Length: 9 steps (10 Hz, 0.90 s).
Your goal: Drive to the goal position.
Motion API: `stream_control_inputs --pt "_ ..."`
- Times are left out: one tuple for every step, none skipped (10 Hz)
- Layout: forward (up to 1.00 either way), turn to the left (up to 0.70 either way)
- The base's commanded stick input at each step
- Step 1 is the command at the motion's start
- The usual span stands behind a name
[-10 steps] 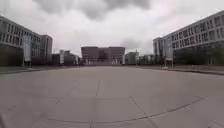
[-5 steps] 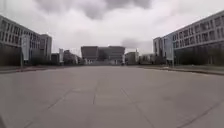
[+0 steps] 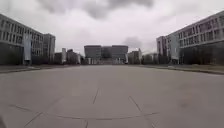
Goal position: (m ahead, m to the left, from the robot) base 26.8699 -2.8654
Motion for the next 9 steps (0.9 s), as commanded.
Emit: stream_control_inputs --pt "0.70 0.01" --pt "0.70 0.01" --pt "0.70 0.01" --pt "0.70 0.01" --pt "0.70 0.01" --pt "0.70 0.01" --pt "0.70 0.01" --pt "0.70 0.01" --pt "0.70 0.01"
